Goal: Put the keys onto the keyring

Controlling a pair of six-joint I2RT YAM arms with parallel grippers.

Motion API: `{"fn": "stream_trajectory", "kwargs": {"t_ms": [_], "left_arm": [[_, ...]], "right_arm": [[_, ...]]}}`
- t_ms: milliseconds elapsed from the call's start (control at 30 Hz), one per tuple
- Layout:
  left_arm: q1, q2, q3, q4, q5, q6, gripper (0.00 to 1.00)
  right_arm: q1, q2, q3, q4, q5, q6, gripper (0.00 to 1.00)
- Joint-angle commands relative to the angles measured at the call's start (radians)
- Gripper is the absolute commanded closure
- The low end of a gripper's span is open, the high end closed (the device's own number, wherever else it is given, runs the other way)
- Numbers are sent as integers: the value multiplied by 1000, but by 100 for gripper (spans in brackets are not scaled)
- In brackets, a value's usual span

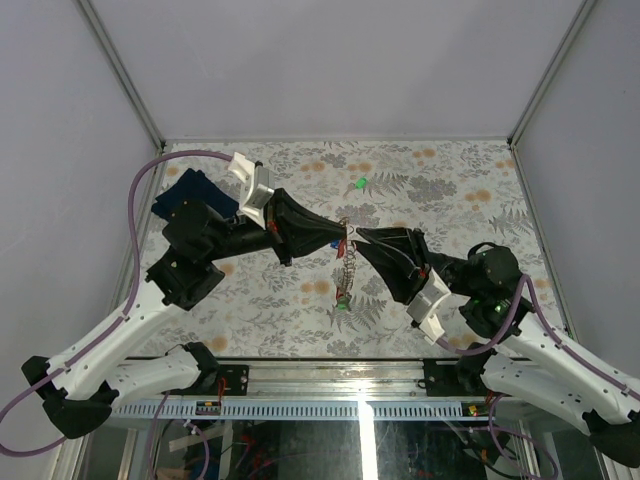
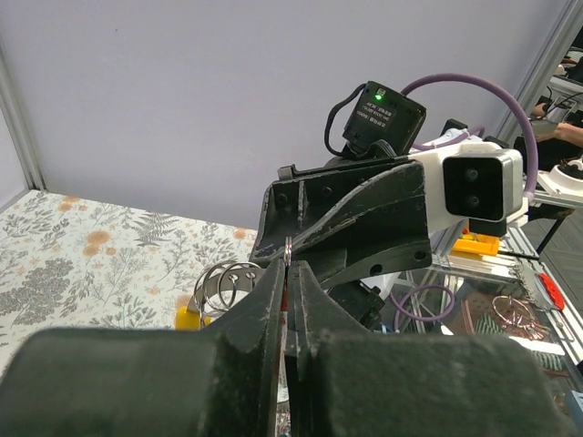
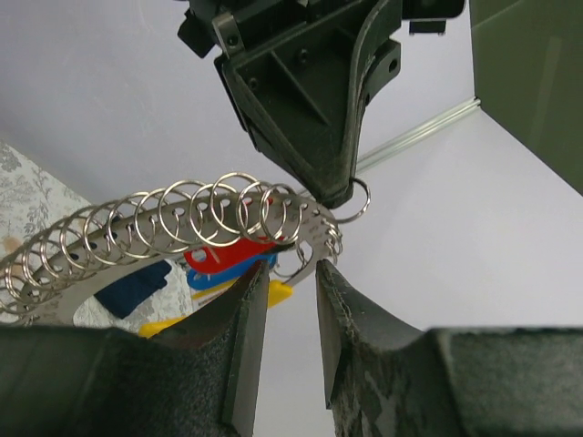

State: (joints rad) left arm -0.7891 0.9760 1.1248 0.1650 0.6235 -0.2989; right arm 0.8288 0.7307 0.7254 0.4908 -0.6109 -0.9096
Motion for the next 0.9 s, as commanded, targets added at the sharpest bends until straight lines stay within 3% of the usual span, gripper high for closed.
{"fn": "stream_trajectory", "kwargs": {"t_ms": [0, 867], "left_arm": [[8, -4, -1, 103, -1, -14, 100], [12, 7, 0, 79, -22, -16, 100]], "right_arm": [[30, 7, 57, 90, -3, -10, 66], [70, 6, 74, 77, -9, -17, 68]]}}
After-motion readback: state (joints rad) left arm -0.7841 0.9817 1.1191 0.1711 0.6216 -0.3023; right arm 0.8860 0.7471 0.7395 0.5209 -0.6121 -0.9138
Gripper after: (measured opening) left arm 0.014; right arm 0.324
